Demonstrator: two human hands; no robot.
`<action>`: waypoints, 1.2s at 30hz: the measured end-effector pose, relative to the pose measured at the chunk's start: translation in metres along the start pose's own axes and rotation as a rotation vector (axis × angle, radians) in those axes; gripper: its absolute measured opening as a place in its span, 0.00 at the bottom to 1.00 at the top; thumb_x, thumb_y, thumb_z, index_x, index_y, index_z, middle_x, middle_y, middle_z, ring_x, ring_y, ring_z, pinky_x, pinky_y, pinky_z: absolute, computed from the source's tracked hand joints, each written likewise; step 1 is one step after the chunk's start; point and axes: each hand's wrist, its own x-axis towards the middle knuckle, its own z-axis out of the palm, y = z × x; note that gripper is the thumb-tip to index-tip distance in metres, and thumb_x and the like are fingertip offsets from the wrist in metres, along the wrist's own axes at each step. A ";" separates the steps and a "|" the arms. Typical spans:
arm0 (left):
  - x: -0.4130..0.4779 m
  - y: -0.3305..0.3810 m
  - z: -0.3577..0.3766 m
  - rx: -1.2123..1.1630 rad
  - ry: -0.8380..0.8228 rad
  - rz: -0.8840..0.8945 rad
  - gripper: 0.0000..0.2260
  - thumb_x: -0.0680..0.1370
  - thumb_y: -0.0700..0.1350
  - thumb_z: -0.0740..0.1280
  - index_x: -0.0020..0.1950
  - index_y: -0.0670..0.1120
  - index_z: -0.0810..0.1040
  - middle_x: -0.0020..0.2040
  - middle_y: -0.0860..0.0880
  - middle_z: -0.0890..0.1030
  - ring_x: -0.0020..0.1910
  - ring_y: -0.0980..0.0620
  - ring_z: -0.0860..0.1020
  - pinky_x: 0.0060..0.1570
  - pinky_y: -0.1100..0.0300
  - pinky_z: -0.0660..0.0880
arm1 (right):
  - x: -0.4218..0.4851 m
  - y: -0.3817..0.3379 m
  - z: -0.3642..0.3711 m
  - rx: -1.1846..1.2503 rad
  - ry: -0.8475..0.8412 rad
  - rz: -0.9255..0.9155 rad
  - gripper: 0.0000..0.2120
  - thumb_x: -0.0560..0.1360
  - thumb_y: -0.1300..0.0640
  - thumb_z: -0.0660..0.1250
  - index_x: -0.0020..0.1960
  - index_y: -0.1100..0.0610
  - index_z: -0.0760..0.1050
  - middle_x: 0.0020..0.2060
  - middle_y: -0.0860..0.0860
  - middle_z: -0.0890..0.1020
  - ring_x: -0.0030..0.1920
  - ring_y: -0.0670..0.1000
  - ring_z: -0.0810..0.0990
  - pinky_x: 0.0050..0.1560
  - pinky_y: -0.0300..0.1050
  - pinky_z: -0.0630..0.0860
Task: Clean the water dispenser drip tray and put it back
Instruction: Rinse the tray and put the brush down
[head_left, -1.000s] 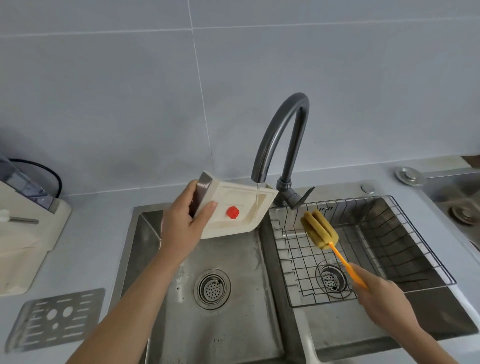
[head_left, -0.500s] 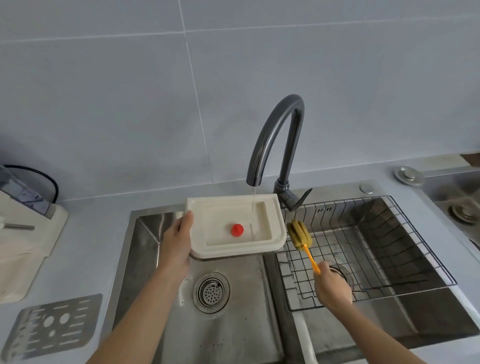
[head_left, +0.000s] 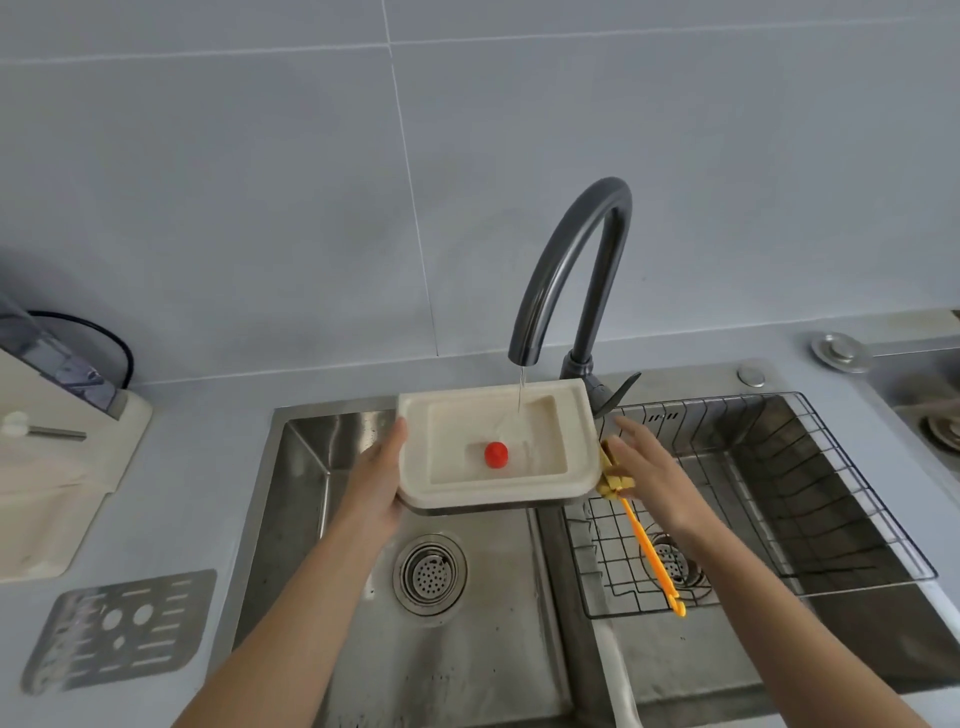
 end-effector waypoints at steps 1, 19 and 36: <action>0.001 -0.002 0.001 -0.001 -0.012 -0.021 0.14 0.77 0.51 0.61 0.57 0.43 0.75 0.49 0.45 0.81 0.45 0.48 0.79 0.45 0.53 0.76 | -0.004 -0.011 0.000 0.108 -0.053 0.003 0.23 0.78 0.48 0.55 0.72 0.50 0.59 0.61 0.52 0.74 0.59 0.55 0.76 0.59 0.52 0.74; 0.005 -0.004 0.003 0.120 -0.094 -0.100 0.18 0.78 0.54 0.59 0.59 0.43 0.77 0.55 0.44 0.81 0.56 0.45 0.78 0.62 0.46 0.72 | 0.000 -0.016 0.004 0.184 -0.084 0.009 0.23 0.78 0.62 0.57 0.68 0.43 0.65 0.48 0.54 0.78 0.47 0.53 0.78 0.50 0.55 0.79; 0.011 0.028 -0.045 0.390 -0.025 0.132 0.15 0.74 0.41 0.65 0.60 0.41 0.75 0.50 0.44 0.80 0.49 0.45 0.78 0.41 0.55 0.75 | 0.013 0.008 0.072 0.508 -0.247 0.197 0.19 0.79 0.65 0.53 0.65 0.47 0.68 0.59 0.54 0.76 0.61 0.59 0.74 0.49 0.54 0.79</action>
